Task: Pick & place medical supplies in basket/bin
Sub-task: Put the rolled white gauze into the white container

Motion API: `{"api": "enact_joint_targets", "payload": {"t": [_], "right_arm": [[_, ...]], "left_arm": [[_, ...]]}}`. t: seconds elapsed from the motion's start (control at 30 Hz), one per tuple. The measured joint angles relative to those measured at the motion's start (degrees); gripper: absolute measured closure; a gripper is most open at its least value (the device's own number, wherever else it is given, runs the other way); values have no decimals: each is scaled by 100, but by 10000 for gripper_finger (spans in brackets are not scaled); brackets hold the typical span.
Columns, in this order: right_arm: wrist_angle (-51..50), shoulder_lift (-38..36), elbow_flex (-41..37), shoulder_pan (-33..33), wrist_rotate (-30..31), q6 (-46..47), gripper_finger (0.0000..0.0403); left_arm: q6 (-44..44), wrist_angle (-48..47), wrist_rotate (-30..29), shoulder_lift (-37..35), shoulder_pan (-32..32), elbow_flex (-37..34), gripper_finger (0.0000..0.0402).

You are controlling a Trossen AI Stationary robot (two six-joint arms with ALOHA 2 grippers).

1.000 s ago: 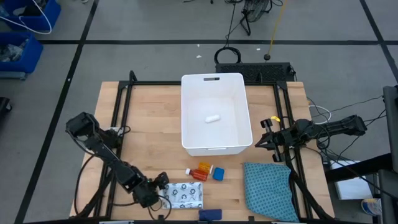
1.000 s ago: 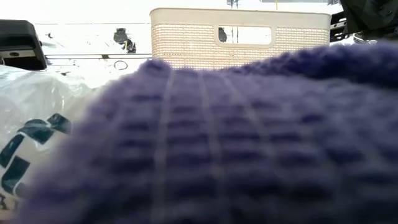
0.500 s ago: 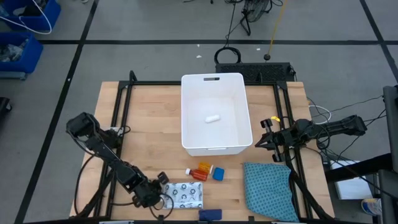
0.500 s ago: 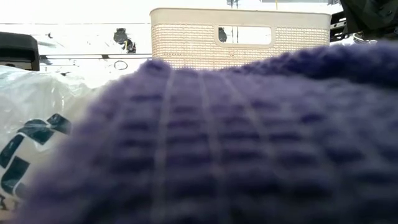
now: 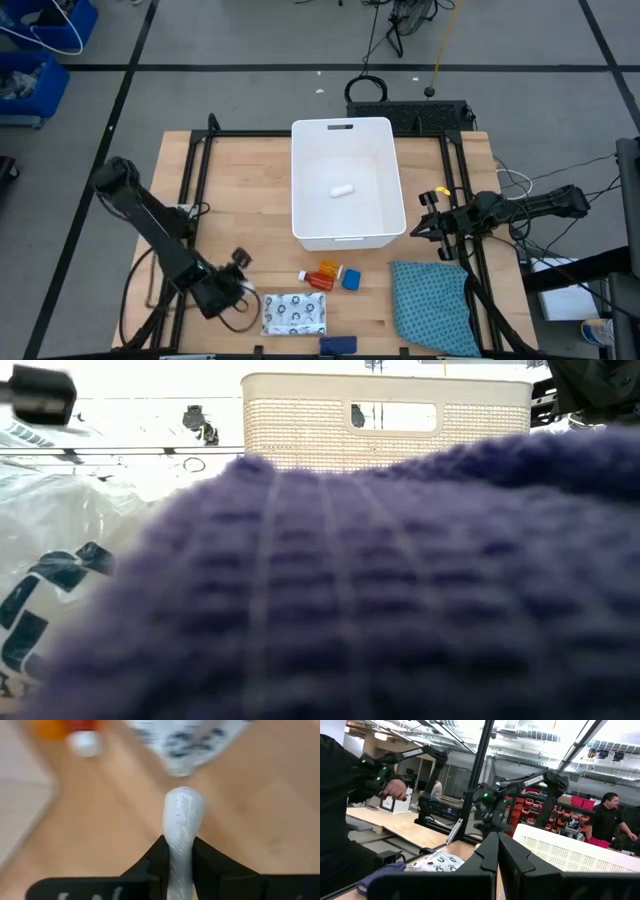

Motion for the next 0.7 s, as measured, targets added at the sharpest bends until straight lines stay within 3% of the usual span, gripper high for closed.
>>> {"api": "enact_joint_targets", "payload": {"t": [0.13, 0.3, 0.5, 0.7], "right_arm": [[35, -2, -1, 0, -1, -1, 403], [76, -2, -1, 0, -1, -139, 403], [139, -2, 1, 0, -1, -152, 403], [140, -2, -1, 0, -1, -152, 403]], "left_arm": [[-18, -298, -858, -1049, 113, 0, 353], [692, -292, -1756, -2525, 300, 2, 342], [1170, -216, -2315, -4096, 835, 2, 353], [1376, 497, -2706, -5041, 1313, 4, 353]]}}
